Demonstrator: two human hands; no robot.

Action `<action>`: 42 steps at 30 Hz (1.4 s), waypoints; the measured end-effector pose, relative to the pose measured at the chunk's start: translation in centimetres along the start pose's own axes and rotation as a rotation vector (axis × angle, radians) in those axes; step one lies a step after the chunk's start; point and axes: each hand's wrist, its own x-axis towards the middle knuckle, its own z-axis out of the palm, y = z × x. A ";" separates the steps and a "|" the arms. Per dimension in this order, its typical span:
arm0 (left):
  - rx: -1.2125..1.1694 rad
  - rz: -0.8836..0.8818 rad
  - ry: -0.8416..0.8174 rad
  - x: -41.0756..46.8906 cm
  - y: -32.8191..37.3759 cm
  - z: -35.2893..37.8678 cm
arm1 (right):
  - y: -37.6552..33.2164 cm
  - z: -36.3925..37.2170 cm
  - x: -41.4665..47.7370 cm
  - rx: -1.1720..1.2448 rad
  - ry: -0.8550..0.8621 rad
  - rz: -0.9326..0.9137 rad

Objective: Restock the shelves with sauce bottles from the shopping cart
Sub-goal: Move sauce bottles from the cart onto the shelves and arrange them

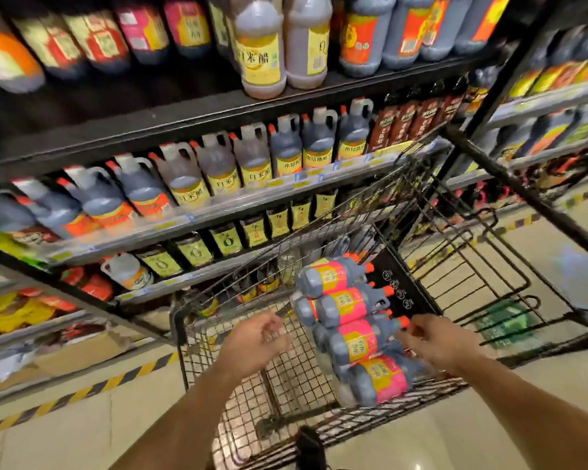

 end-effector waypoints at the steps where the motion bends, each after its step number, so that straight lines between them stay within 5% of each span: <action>1: 0.021 -0.001 -0.010 0.9 0.4 -0.9 | -0.9 -0.3 0.4 0.035 0.010 0.011; 14: 0.124 0.350 -0.215 11.8 1.6 -8.0 | -13.1 -0.5 0.4 0.437 0.274 0.200; 18: 0.103 0.532 -0.255 12.4 1.2 -10.9 | -18.1 0.3 -1.4 0.467 0.445 0.391; 26: 0.136 0.631 -0.386 12.5 1.2 -14.7 | -23.7 1.4 -6.3 0.506 0.588 0.665; 34: 0.153 0.716 -0.428 12.9 1.6 -14.4 | -23.9 5.5 -8.6 0.573 0.541 0.893; 42: 0.255 0.657 -0.486 15.4 2.4 -11.5 | -20.8 9.1 -4.4 0.797 0.511 0.890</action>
